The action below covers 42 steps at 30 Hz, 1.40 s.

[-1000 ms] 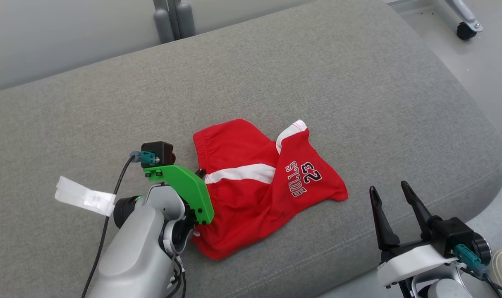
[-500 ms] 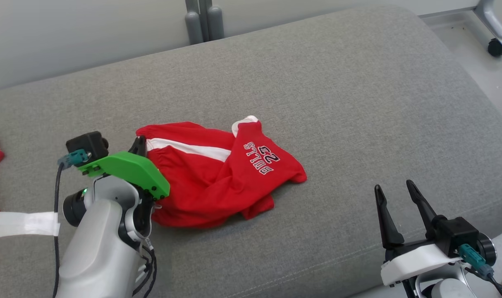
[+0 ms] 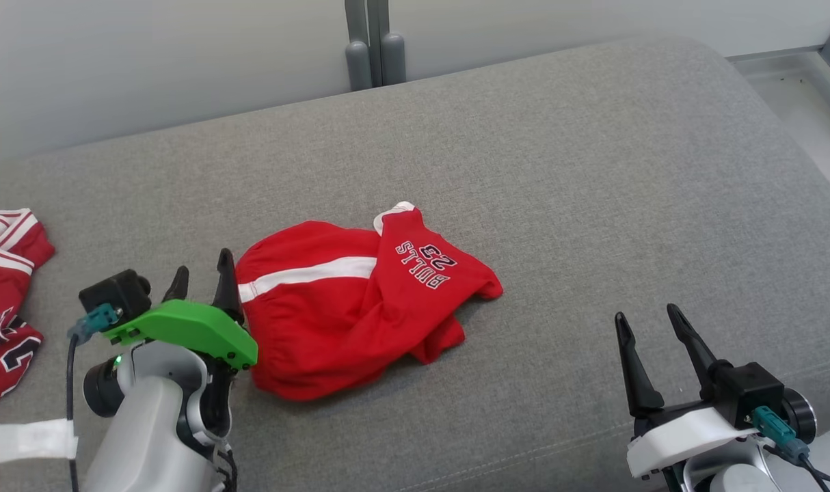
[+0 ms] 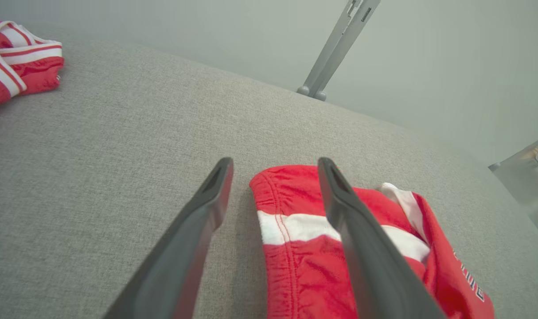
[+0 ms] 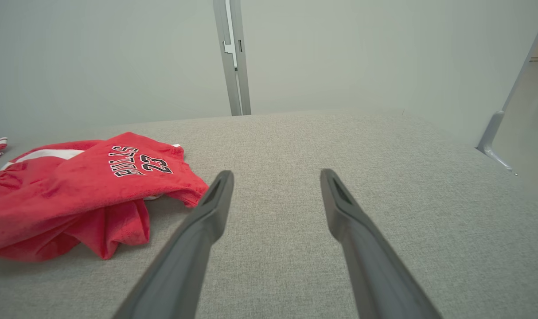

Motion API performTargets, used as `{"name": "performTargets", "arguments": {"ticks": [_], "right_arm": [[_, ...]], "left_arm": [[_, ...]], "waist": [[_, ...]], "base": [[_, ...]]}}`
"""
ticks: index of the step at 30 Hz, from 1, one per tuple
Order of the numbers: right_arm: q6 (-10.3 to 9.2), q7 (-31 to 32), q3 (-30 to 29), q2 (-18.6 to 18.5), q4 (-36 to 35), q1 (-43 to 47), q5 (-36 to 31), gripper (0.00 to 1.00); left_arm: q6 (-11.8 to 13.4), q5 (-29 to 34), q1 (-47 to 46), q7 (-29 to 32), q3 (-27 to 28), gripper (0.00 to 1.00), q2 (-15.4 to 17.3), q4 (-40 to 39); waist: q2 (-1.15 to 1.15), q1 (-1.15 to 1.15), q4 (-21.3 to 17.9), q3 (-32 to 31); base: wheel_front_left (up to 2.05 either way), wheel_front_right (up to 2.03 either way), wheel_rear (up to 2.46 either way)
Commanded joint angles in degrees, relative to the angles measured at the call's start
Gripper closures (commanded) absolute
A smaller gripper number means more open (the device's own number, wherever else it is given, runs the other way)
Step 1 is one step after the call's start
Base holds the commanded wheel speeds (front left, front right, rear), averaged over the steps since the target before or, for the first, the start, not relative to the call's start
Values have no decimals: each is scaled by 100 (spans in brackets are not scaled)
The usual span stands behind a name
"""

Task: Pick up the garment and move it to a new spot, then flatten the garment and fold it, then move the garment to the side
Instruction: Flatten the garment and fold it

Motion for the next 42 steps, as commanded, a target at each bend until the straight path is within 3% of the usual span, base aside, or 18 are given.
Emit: {"name": "performTargets", "arguments": {"ticks": [1, 9, 23, 31, 42], "right_arm": [[-2, -3, -9, -11, 17, 59, -42, 0], [-2, 103, -86, -11, 153, -117, 183, 0], [-2, 64, -122, -12, 719, -525, 252, 0], [-2, 184, -298, -13, 1005, -661, 165, 0], [-2, 451, -469, -12, 1244, -535, 6, 0]], "left_arm": [[-73, 35, 123, -185, 23, 0, 92, -89], [-505, 269, 727, -1304, 151, 0, 125, -704], [-999, 1657, 2017, -1394, 873, 0, -350, -1938], [-1021, 2111, 2648, -1393, 1122, 0, -452, -1921], [-1038, 2415, 2840, -1335, 1023, 0, -248, -1309]], "waist": [[0, 0, 37, -88], [0, 0, 313, -317], [0, 0, 1022, -715], [0, 0, 1267, -802], [0, 0, 1500, -868]], "base": [[0, 0, 0], [0, 0, 0], [0, 0, 0], [0, 0, 0], [0, 0, 0]]}}
